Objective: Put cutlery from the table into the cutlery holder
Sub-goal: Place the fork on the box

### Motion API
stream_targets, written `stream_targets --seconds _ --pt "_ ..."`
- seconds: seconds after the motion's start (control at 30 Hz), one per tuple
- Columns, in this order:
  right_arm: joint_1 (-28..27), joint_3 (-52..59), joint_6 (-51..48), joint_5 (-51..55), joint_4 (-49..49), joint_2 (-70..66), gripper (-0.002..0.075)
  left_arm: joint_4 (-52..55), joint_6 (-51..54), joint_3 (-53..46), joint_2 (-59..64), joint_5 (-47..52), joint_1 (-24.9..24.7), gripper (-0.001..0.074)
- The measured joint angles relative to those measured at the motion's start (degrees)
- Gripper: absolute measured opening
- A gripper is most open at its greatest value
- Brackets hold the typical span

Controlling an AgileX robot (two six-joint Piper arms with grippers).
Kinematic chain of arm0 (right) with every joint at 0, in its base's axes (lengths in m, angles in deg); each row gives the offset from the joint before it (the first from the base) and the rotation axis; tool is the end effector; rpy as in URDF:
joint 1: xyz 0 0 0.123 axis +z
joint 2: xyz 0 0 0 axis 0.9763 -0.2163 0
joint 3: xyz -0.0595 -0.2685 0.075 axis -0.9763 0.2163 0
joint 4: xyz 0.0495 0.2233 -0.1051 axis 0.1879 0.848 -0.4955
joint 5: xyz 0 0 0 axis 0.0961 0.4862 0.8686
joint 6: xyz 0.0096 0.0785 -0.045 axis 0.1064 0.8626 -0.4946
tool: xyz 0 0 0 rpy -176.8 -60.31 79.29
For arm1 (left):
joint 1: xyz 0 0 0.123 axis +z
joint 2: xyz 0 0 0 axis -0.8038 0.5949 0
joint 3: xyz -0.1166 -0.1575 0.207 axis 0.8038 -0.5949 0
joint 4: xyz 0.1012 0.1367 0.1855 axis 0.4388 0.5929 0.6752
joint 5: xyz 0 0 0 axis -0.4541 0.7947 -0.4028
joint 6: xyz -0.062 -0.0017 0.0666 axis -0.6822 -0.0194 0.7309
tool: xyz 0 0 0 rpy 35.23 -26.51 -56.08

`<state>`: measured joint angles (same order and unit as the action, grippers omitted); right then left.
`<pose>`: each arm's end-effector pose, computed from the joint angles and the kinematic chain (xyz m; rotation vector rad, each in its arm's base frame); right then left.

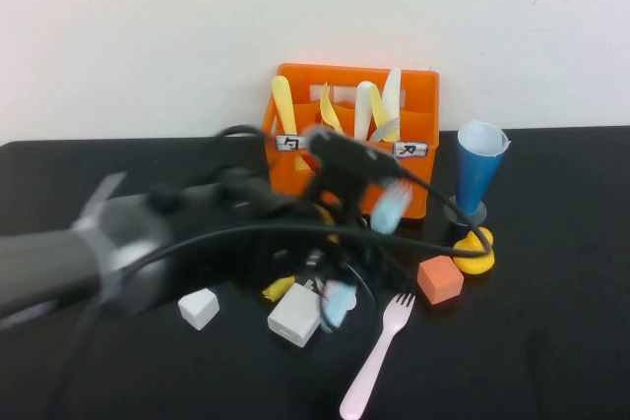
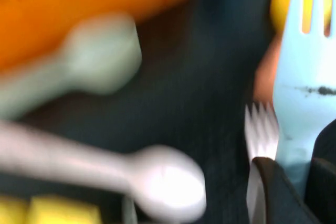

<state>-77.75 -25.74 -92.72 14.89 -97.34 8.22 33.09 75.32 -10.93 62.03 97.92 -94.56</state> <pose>0.0532 -0.0045 0.1746 -0.1314 1.8347 -0.1743 0.2848 -0.2482 0.2162 0.6601 2.3756 -0.3980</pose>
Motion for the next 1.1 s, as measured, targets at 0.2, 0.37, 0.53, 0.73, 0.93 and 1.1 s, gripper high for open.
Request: stream_targets --seconds 0.2,0.37,0.53,0.73,0.93,1.1 --pt "0.0 0.0 0.0 0.0 0.0 0.0 -0.0003 -0.7 0.2 -10.7 -9.0 -30.1 4.4 0.0102" --pt "0.0 0.0 0.0 0.0 0.0 0.0 -0.0003 0.0 0.2 -12.0 -8.0 -45.1 8.3 0.0102" --pt "0.0 0.0 0.0 0.0 0.0 0.0 -0.0003 0.0 0.2 -11.1 -2.9 -60.5 11.7 0.0102" --pt "0.0 0.0 0.0 0.0 0.0 0.0 -0.0003 0.7 0.0 -2.8 6.4 -64.0 13.6 0.0102" --pt "0.0 0.0 0.0 0.0 0.0 0.0 -0.0003 3.5 -0.2 7.1 15.0 -62.2 13.7 0.0102" --pt "0.0 0.0 0.0 0.0 0.0 0.0 -0.0003 4.6 -0.4 11.6 20.0 -58.6 13.7 0.0106"
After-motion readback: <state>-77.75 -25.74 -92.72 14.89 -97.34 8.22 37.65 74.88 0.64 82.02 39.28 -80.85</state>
